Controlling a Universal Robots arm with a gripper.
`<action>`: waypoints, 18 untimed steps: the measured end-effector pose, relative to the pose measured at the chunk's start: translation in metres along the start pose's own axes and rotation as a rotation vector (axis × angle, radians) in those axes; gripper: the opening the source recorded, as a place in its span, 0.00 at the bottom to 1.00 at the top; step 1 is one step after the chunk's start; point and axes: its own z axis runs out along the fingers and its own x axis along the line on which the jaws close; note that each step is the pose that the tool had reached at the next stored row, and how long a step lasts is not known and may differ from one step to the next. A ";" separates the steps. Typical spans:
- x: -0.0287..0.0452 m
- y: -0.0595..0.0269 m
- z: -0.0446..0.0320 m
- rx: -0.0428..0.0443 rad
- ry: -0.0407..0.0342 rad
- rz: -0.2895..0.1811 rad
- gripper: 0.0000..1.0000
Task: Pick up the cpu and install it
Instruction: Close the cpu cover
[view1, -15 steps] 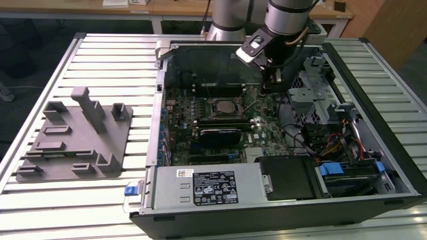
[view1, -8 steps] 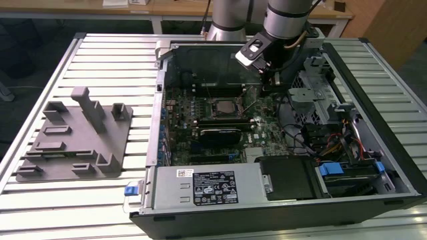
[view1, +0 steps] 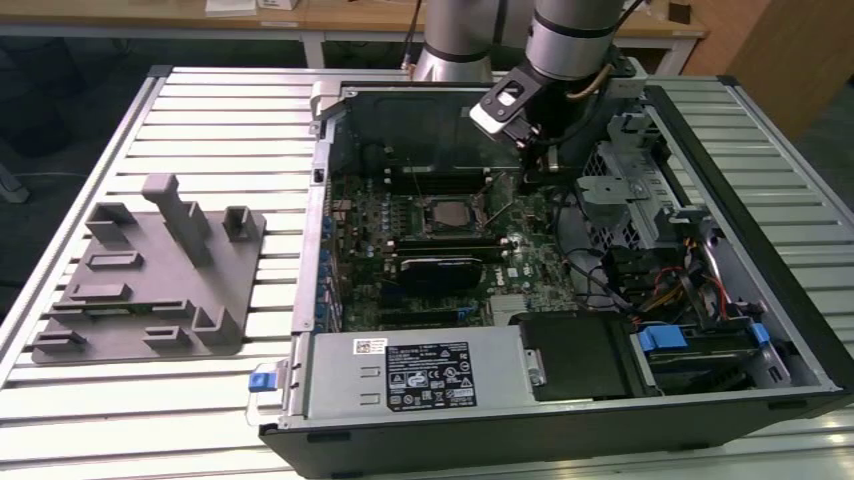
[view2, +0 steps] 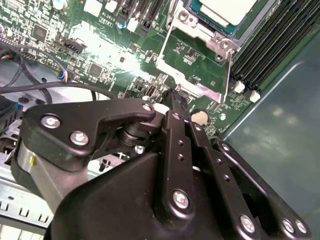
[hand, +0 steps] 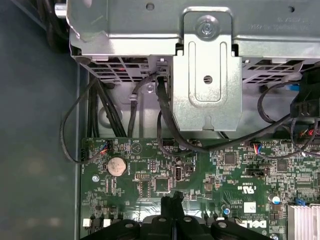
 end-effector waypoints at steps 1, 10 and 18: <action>0.0000 -0.0013 0.0000 0.0000 0.0009 0.000 0.11; -0.0001 -0.0166 -0.0002 0.0001 0.0074 0.002 0.11; -0.0003 -0.0411 -0.0003 0.0001 0.0115 0.005 0.11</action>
